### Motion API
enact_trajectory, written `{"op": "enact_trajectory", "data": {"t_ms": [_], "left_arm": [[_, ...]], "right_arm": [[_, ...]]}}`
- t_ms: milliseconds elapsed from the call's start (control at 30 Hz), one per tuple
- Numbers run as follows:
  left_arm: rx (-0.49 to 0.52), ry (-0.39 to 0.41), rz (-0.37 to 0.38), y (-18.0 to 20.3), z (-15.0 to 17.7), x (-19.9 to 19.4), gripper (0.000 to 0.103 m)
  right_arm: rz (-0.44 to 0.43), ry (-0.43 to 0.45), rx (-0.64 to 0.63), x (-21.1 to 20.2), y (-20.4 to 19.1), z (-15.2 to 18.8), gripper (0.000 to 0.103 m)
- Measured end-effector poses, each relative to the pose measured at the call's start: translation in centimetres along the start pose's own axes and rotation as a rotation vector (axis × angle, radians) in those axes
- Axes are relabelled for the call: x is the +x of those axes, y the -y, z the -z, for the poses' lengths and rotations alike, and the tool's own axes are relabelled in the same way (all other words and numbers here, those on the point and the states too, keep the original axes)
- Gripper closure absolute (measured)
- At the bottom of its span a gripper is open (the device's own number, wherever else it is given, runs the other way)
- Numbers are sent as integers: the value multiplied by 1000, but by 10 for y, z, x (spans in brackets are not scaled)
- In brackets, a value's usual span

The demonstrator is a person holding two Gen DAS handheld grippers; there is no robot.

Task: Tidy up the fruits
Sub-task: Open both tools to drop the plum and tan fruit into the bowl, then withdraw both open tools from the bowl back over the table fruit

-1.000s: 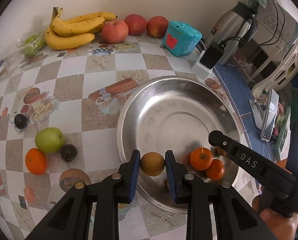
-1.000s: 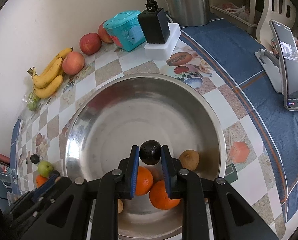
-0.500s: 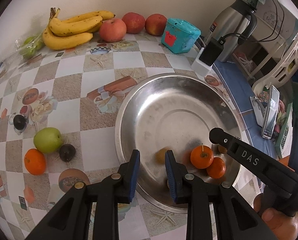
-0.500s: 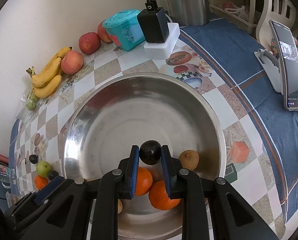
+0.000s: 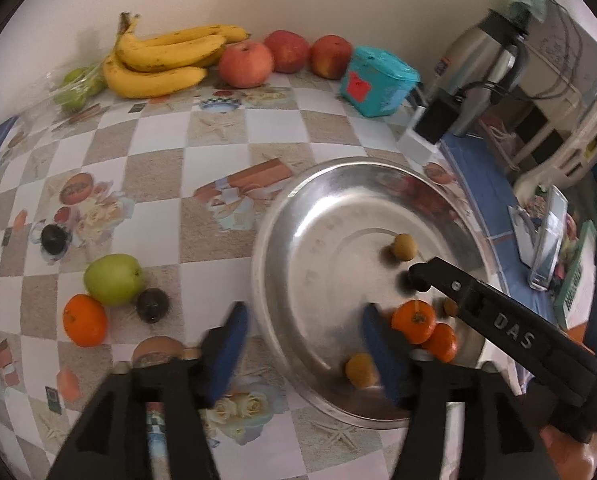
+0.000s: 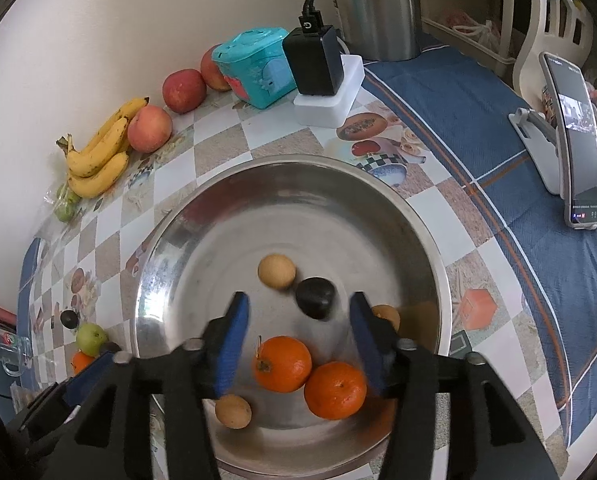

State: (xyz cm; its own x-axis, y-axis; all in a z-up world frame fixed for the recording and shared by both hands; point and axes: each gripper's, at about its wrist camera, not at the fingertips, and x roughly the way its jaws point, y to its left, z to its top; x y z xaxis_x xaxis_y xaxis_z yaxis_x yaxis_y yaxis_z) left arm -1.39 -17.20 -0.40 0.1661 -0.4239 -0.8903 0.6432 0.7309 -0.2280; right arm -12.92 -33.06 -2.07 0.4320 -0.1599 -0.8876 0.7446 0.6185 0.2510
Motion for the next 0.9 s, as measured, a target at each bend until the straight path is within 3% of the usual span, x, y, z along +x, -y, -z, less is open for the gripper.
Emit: {"op": "enact_trajectory", "data": {"t_ms": [300, 467, 533, 600, 900], "left_arm": [[-146, 4, -150, -40, -4, -2, 4], [-246, -1, -277, -70, -5, -5, 1], [-311, -10, -281, -85, -4, -7, 1], [-366, -21, -267, -100, -2, -8, 0], [-400, 8, -288, -126, 0, -26, 0]], "right_arm": [[52, -2, -91, 1, -12, 0, 32], [47, -5, -148, 1, -24, 4, 31], [36, -7, -173, 0, -31, 6, 30], [19, -11, -191, -1, -37, 8, 20], [-24, -6, -275, -6, -67, 19, 19]]}}
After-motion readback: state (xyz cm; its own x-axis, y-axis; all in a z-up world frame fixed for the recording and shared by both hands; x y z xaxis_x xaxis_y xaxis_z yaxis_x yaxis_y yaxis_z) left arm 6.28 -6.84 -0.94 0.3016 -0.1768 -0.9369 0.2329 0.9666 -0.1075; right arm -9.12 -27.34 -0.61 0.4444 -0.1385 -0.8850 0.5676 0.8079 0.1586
